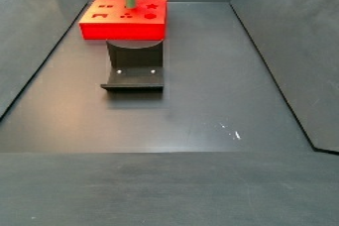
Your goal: Insert the round object.
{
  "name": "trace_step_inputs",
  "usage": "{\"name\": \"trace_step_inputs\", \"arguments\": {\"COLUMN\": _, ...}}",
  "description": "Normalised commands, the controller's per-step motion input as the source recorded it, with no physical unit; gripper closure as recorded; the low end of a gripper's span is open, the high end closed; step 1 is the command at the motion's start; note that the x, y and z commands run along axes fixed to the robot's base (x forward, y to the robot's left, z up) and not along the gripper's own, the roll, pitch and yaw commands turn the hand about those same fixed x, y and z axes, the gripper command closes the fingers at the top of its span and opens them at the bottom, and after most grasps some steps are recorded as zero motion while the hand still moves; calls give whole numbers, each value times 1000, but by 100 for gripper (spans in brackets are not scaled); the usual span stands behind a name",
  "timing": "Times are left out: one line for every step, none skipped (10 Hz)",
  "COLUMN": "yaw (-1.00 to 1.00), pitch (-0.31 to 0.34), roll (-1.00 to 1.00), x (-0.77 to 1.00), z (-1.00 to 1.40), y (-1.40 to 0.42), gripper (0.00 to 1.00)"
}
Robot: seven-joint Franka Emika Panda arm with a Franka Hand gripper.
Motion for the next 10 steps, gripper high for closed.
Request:
{"name": "trace_step_inputs", "arguments": {"yaw": -263, "pitch": 474, "roll": 14, "x": 266, "z": -214, "y": -83, "gripper": 100}}
{"name": "trace_step_inputs", "arguments": {"yaw": -289, "pitch": 500, "roll": 0, "x": 189, "z": -151, "y": -74, "gripper": 100}}
{"name": "trace_step_inputs", "arguments": {"yaw": -297, "pitch": 500, "roll": 0, "x": 154, "z": -134, "y": -111, "gripper": 100}}
{"name": "trace_step_inputs", "arguments": {"yaw": -297, "pitch": 500, "roll": 0, "x": 157, "z": -137, "y": -126, "gripper": 100}}
{"name": "trace_step_inputs", "arguments": {"yaw": -311, "pitch": 500, "roll": 0, "x": 123, "z": -103, "y": -94, "gripper": 100}}
{"name": "trace_step_inputs", "arguments": {"yaw": -317, "pitch": 500, "roll": 0, "x": 109, "z": -86, "y": -97, "gripper": 100}}
{"name": "trace_step_inputs", "arguments": {"yaw": -314, "pitch": 500, "roll": 0, "x": 120, "z": -91, "y": -100, "gripper": 100}}
{"name": "trace_step_inputs", "arguments": {"yaw": -317, "pitch": 500, "roll": -4, "x": 134, "z": -120, "y": -154, "gripper": 100}}
{"name": "trace_step_inputs", "arguments": {"yaw": -331, "pitch": 500, "roll": -14, "x": 126, "z": -134, "y": -157, "gripper": 100}}
{"name": "trace_step_inputs", "arguments": {"yaw": -326, "pitch": 500, "roll": -39, "x": 120, "z": -126, "y": -200, "gripper": 100}}
